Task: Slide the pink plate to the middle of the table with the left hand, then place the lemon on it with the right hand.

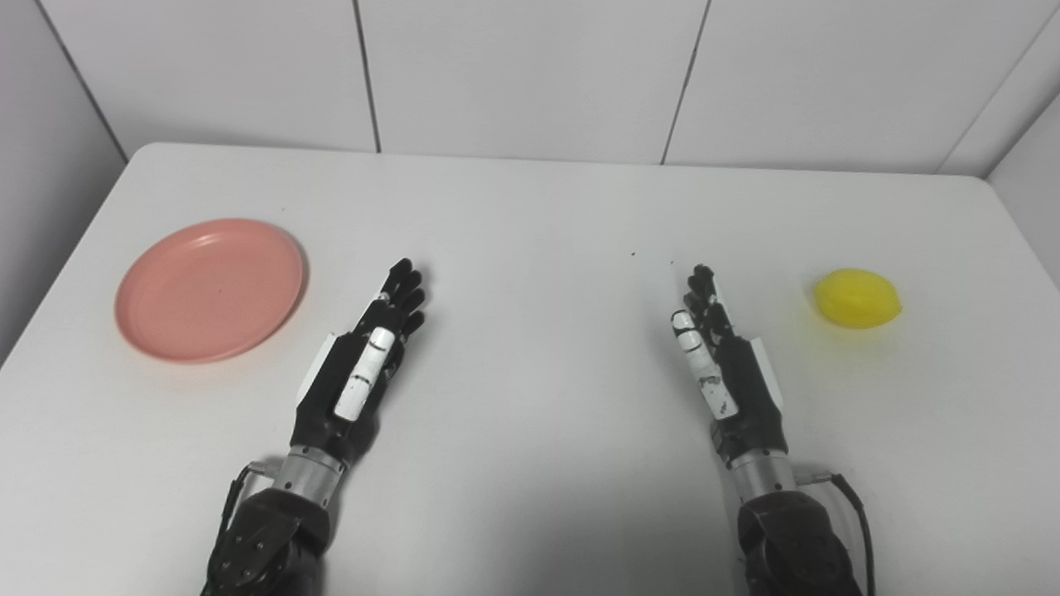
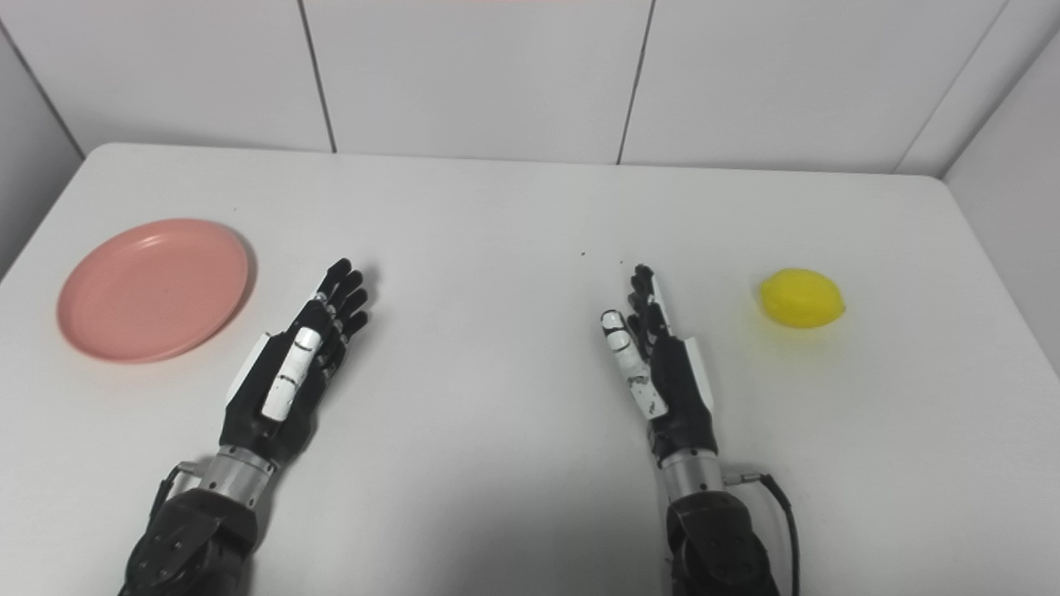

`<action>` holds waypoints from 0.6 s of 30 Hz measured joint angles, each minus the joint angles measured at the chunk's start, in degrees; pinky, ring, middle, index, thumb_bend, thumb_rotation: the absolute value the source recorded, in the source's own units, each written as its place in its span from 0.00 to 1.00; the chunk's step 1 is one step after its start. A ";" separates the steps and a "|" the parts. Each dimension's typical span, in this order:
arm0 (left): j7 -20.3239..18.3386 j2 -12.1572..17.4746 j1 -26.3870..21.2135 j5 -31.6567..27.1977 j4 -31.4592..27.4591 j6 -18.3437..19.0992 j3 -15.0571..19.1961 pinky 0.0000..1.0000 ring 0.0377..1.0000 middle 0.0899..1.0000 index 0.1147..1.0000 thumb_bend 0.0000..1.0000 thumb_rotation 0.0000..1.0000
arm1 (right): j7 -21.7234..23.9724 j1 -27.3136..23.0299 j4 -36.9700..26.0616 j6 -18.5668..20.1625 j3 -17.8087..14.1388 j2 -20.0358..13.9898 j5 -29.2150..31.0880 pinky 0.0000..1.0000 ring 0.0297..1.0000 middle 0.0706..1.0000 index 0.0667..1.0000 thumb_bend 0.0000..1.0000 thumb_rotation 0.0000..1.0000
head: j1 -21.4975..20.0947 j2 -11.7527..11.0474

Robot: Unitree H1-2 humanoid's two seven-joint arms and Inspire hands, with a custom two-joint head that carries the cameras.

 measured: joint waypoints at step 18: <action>-5.19 3.02 -1.12 -4.05 3.73 -8.48 1.03 1.00 1.00 1.00 1.00 0.70 0.89 | -1.30 -0.84 2.49 -2.15 0.40 1.25 -1.97 1.00 1.00 1.00 1.00 0.54 0.83 | 3.15 0.26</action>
